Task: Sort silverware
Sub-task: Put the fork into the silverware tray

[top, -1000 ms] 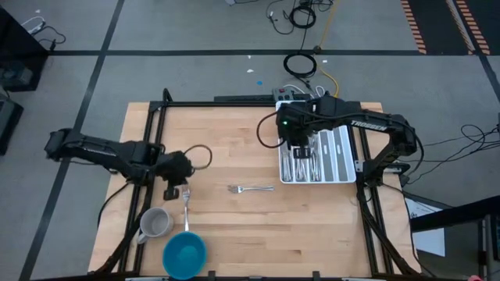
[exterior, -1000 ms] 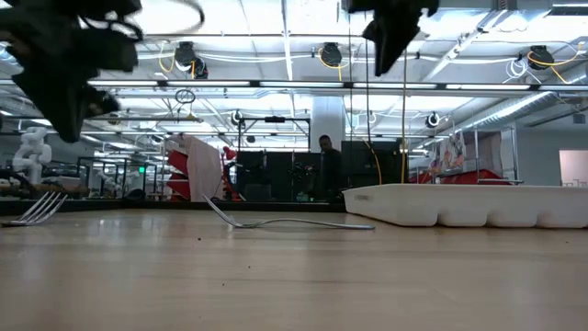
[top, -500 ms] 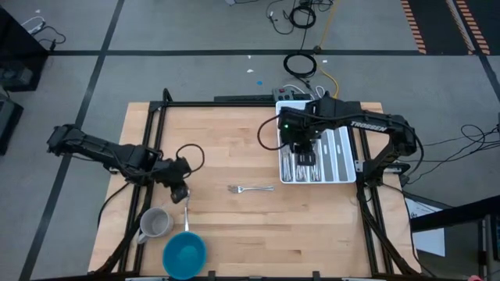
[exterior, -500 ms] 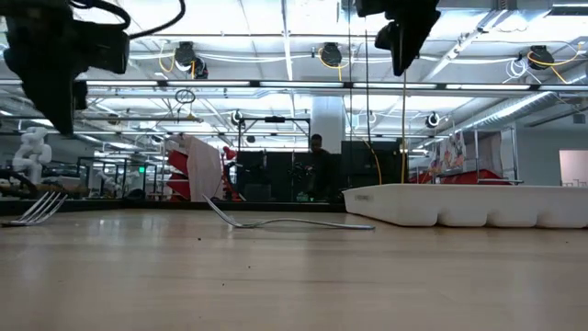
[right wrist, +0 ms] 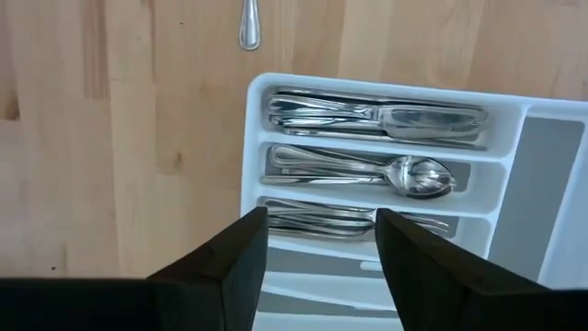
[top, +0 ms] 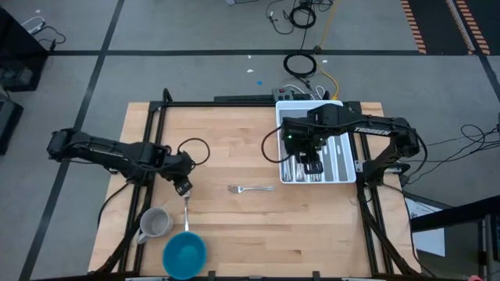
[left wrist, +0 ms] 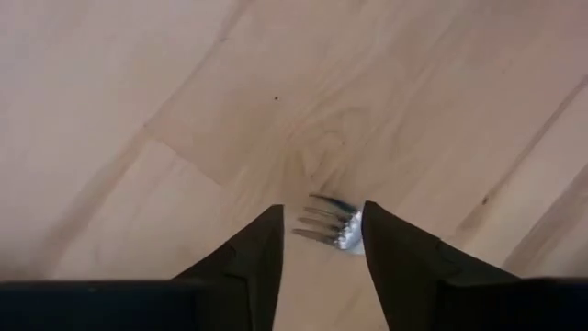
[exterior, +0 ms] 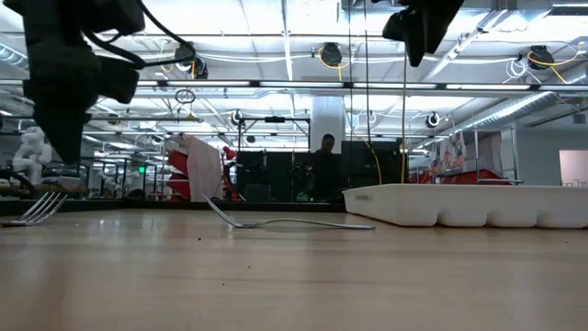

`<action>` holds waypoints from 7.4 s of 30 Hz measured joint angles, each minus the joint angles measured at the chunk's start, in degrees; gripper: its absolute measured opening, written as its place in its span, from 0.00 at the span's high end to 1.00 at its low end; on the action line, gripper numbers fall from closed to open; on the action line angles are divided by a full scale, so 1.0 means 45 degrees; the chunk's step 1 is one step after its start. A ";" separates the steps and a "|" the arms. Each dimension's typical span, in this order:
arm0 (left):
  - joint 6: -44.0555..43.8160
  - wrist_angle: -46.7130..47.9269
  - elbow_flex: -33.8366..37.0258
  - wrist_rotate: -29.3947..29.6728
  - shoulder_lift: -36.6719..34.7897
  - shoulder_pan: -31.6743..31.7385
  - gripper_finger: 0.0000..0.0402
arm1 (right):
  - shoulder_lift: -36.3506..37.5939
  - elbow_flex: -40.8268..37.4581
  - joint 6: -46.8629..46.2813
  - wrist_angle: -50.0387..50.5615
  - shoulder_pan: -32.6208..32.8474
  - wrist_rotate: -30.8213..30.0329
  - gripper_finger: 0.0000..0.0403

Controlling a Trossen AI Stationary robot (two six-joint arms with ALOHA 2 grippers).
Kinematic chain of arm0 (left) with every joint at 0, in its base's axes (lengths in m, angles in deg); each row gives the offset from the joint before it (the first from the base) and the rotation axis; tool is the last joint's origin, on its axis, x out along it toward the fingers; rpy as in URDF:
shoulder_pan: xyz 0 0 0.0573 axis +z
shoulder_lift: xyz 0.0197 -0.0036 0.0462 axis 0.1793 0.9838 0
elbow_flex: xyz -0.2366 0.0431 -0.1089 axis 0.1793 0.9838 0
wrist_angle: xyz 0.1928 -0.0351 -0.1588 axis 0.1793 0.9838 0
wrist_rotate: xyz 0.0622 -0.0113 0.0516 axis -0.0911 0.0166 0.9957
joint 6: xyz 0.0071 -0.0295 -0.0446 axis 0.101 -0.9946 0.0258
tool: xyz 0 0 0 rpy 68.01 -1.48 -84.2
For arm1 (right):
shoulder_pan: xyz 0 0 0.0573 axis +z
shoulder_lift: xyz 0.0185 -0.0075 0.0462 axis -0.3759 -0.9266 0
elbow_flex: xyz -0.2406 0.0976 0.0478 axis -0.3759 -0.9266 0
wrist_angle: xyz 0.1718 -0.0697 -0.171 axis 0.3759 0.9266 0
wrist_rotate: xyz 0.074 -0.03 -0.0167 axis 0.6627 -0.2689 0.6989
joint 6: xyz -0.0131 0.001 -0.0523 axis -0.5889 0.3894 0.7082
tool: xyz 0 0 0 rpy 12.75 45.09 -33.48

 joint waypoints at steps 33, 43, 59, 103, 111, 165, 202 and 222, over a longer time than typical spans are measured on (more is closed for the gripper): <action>0.3878 -0.1979 0.1791 -0.2425 0.2367 0.0087 0.79 | -0.0010 0.0000 -0.0809 -0.0097 0.0286 0.0037 0.52; 0.3740 -0.4295 0.1899 -0.2805 0.2343 0.0082 0.99 | -0.0010 0.0000 -0.1048 -0.0102 0.0282 -0.0036 0.52; 0.2780 -0.4504 0.0706 -0.0667 0.2304 0.0082 1.00 | -0.0010 0.0000 -0.1462 -0.0117 0.0282 -0.0333 0.52; 0.4609 -1.1421 -0.9321 -0.2609 0.8419 0.4349 1.00 | 0.7597 -0.0005 -0.8275 -0.0408 0.0282 -0.1568 0.52; 0.4838 -1.1403 -1.2409 -0.4004 1.1590 0.4528 1.00 | 0.7463 -0.0005 -0.7591 -0.0446 0.0282 -0.2411 0.52; 0.8972 -1.1514 -1.8452 -0.5377 1.9717 0.5086 0.99 | 0.7509 -0.2060 -0.7424 -0.1411 0.0282 -0.2951 0.52; 0.8785 -1.2015 -1.8722 -0.2592 1.9717 0.4917 0.65 | 0.7514 -0.2676 -0.6701 -0.2283 0.0282 -0.2334 0.52; 1.0788 0.5197 -2.1692 0.0385 1.4594 0.2831 0.65 | 0.7178 -0.2728 -0.7324 -0.2063 0.0618 -0.2552 0.52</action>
